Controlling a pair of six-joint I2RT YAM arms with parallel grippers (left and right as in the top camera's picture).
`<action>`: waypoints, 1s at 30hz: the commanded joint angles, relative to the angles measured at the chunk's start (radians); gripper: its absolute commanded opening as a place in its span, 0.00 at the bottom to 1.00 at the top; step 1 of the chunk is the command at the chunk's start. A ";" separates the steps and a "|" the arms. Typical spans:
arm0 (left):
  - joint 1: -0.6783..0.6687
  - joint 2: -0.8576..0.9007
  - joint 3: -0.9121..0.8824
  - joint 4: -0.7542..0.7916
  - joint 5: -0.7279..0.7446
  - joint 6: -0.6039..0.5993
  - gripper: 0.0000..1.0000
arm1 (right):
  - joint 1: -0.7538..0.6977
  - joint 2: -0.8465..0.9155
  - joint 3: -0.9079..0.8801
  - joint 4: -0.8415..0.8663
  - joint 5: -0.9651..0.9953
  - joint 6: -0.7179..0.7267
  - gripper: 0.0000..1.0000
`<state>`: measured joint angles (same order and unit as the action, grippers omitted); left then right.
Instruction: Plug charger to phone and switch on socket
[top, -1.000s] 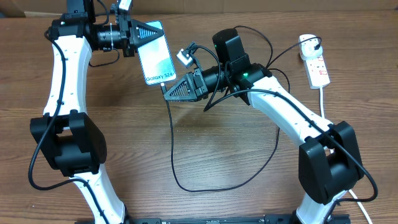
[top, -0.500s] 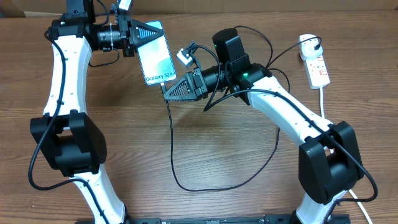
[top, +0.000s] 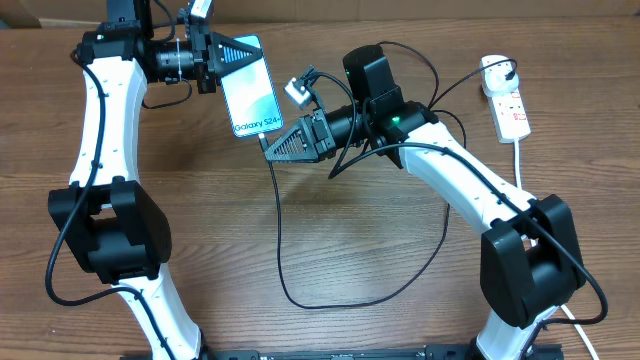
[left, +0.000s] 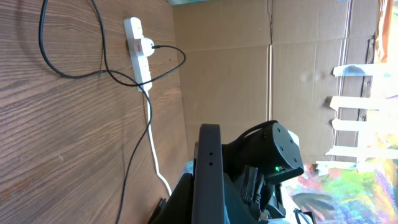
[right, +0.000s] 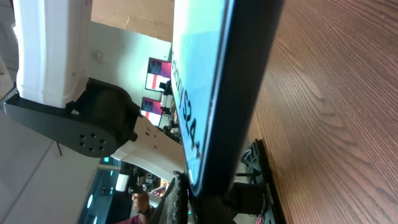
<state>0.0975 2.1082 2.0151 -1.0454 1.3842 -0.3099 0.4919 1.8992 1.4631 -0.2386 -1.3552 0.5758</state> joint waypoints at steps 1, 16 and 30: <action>-0.013 -0.019 0.016 -0.010 0.056 0.026 0.04 | -0.021 -0.008 -0.004 0.014 0.014 0.001 0.04; -0.039 -0.019 0.016 -0.013 0.045 0.041 0.04 | -0.021 -0.008 -0.004 0.054 0.009 0.035 0.04; -0.038 -0.019 0.016 -0.013 0.050 0.040 0.04 | -0.021 -0.008 -0.004 0.015 0.049 0.038 0.04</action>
<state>0.0780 2.1082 2.0155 -1.0492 1.3834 -0.2863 0.4904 1.8992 1.4628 -0.2195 -1.3777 0.6102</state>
